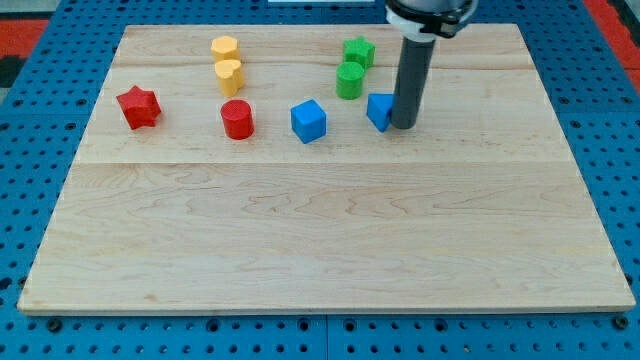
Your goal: Place the green circle at the top of the blue cube
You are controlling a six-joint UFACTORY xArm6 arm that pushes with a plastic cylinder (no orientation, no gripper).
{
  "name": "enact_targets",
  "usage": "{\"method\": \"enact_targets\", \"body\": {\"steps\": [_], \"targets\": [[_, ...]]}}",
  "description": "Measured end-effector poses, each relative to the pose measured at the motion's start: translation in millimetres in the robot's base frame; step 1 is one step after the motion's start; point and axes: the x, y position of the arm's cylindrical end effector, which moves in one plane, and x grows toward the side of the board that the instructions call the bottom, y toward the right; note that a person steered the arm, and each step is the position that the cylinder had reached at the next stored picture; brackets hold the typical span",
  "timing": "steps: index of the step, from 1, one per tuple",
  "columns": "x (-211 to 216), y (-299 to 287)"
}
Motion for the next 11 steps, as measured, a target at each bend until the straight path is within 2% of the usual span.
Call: {"method": "enact_targets", "body": {"steps": [1,2,3,4,6,7,8,9,10,11], "targets": [[-1,-3],[-3,53],[-58,67],[-94,32],[-82,-69],[-82,-78],[-83,-20],[-110,6],[-141,13],[-131,4]]}}
